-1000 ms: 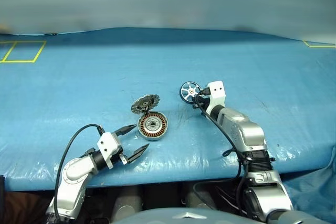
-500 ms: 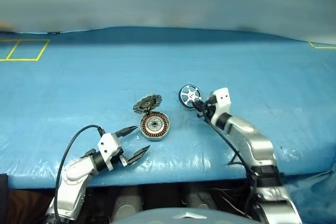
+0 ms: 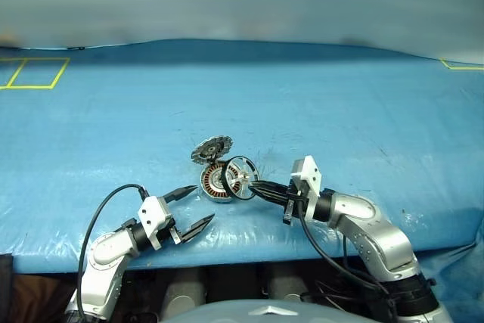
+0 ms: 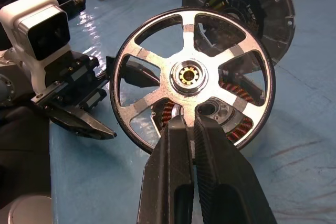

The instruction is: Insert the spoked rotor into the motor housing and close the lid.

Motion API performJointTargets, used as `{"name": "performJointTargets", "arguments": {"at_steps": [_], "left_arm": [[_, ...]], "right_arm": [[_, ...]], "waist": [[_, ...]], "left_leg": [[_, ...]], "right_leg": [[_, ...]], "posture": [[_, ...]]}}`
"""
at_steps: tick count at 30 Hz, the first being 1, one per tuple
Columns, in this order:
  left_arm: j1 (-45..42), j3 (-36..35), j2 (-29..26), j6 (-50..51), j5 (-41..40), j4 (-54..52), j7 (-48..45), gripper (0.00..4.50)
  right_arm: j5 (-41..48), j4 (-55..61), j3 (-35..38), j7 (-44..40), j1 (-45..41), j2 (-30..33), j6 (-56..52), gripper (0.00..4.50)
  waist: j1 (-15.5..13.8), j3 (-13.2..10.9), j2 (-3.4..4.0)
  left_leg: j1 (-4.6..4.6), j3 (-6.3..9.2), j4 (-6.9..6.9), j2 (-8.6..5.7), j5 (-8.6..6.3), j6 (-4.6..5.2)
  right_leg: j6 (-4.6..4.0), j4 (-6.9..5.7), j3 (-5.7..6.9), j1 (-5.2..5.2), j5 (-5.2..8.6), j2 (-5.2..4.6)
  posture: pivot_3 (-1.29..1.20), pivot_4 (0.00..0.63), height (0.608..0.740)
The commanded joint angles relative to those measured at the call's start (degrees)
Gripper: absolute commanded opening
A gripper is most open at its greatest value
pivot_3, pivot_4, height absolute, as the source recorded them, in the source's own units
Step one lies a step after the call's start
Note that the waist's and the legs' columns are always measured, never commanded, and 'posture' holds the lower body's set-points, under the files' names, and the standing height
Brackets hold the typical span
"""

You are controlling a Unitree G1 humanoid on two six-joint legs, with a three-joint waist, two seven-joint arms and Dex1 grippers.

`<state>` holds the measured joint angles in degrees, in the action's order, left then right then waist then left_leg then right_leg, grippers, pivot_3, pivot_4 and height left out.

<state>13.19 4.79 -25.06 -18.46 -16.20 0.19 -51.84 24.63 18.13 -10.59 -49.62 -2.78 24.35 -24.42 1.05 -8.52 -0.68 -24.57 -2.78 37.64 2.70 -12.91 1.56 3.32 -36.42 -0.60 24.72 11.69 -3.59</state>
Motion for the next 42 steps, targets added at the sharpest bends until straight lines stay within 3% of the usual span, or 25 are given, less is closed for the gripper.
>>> {"name": "performJointTargets", "arguments": {"at_steps": [1,29,32,37,42], "left_arm": [[0.3,-0.6,0.1,-1.5,-0.1,-0.1,0.2,4.12],[0.4,-0.1,0.1,-1.5,1.1,-0.1,1.2,4.12],[0.4,-0.1,0.0,-1.5,1.1,-0.1,1.2,4.12],[0.5,0.0,0.0,-1.3,1.1,-0.3,1.4,4.12],[0.5,0.1,0.0,-1.2,1.1,-0.4,1.4,4.12]], "right_arm": [[-1.9,-0.2,-1.9,0.5,-2.6,-0.6,1.2,0.03],[-7.4,-6.1,-5.6,1.5,-7.2,-3.2,1.5,0.03],[-6.9,-6.3,-5.4,1.5,-7.5,-3.2,0.3,0.76],[-8.2,-6.1,-5.6,2.3,-7.4,-3.2,1.8,2.38],[-6.6,-5.3,-4.9,1.6,-7.1,-3.5,1.4,2.38]], "waist": [[-0.1,0.0,0.00],[-0.4,0.0,-0.02],[-0.4,0.0,-0.02],[-0.4,0.0,-0.02],[-0.4,0.0,-0.02]], "left_leg": [[-0.02,-0.01,0.00,-0.02,0.00,0.00],[-0.03,-0.03,0.01,-0.11,0.00,0.00],[-0.02,-0.03,0.02,-0.11,0.00,0.00],[-0.01,-0.03,0.04,-0.11,0.00,0.00],[-0.01,-0.04,0.05,-0.11,0.00,0.00]], "right_leg": [[0.00,0.00,0.00,-0.02,0.00,0.01],[-0.13,-0.03,0.04,-0.09,-0.08,0.10],[-0.13,-0.03,0.04,-0.09,-0.09,0.11],[-0.11,-0.06,0.04,-0.09,-0.07,0.11],[-0.12,-0.06,0.04,-0.10,-0.08,0.11]], "posture": [[0.00,0.150,0.740],[0.00,0.150,0.740],[0.00,0.150,0.740],[0.00,0.150,0.740],[0.00,0.150,0.740]]}}
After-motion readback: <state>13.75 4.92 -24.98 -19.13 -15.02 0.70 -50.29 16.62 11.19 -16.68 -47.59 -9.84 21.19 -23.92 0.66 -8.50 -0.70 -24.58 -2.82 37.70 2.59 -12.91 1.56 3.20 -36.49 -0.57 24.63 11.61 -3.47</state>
